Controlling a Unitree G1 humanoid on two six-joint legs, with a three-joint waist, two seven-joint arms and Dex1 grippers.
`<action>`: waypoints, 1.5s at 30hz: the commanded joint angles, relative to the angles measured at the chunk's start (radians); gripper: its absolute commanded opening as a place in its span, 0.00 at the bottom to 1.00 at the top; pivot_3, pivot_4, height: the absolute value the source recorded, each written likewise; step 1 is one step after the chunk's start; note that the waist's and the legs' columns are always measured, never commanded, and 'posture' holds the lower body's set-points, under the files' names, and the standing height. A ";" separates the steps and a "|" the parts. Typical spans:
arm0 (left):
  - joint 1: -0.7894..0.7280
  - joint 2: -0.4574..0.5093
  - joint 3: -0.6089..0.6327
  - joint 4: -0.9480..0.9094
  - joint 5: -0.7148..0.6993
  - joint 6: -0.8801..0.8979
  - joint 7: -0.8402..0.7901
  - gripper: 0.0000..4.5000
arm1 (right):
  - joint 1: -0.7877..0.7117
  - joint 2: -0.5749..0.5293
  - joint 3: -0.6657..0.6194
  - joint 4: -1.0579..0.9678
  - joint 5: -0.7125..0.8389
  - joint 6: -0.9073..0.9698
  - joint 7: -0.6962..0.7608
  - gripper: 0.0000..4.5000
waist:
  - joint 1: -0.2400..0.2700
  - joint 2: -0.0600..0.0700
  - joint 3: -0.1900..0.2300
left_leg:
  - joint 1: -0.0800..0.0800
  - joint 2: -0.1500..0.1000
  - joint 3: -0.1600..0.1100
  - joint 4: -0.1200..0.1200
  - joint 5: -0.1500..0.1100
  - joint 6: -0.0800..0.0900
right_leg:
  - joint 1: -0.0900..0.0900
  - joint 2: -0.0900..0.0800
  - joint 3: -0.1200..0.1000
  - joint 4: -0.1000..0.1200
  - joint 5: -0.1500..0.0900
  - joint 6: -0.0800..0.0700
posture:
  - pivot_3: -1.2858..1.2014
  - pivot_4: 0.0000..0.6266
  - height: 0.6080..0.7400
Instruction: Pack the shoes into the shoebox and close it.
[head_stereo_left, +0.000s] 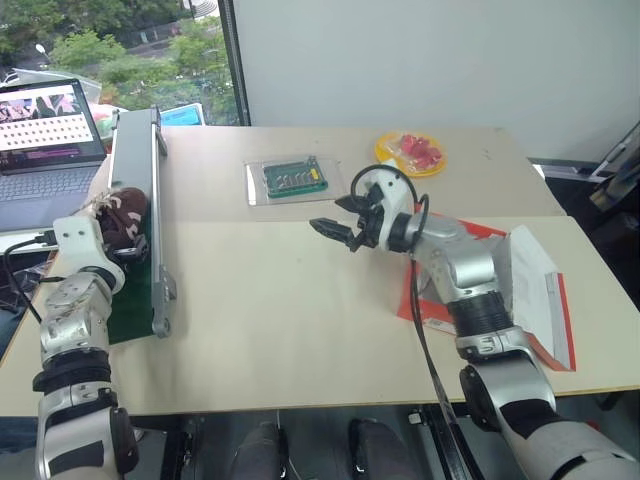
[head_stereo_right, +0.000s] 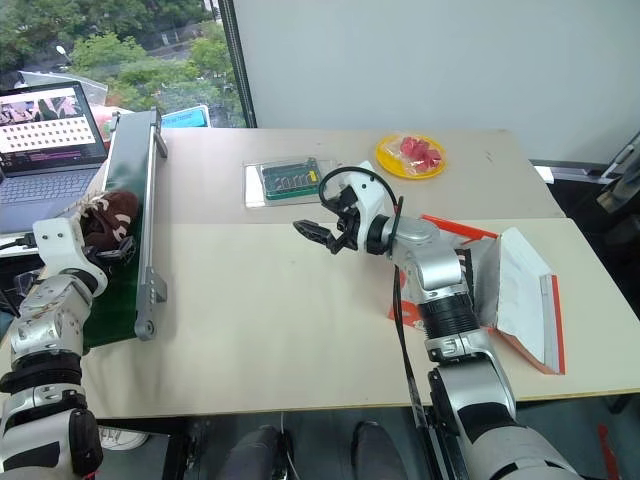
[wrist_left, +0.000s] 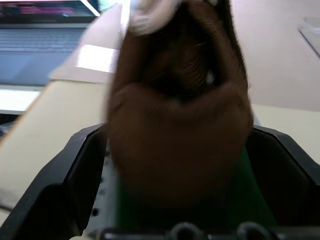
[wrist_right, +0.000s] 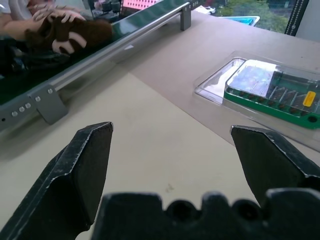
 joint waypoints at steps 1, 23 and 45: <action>-0.030 0.008 0.012 0.010 -0.017 -0.047 -0.015 0.91 | -0.020 -0.011 -0.025 -0.060 0.018 0.014 -0.007 1.00 | 0.000 0.000 0.000 | 0.000 0.000 0.000 0.000 0.000 0.000 | 0.000 0.000 0.000 0.000 0.000 0.000 | 0.52 0.24 1.00; -0.282 -0.357 -0.271 -0.620 -0.275 0.238 -0.030 0.58 | -0.296 0.195 -0.696 0.098 0.700 0.419 -0.571 1.00 | 0.007 -0.002 0.001 | -0.002 0.000 -0.003 0.000 0.003 -0.004 | 0.000 0.000 -0.001 0.000 0.000 0.000 | 0.52 0.24 1.00; -0.304 -0.514 -0.349 -0.604 -0.288 0.285 -0.038 0.58 | -0.226 0.168 -0.612 -0.046 0.799 0.469 -0.669 0.34 | -0.001 -0.001 0.001 | -0.003 -0.001 -0.009 0.000 -0.002 0.005 | 0.000 0.001 0.001 -0.002 0.000 0.000 | 0.52 0.24 1.00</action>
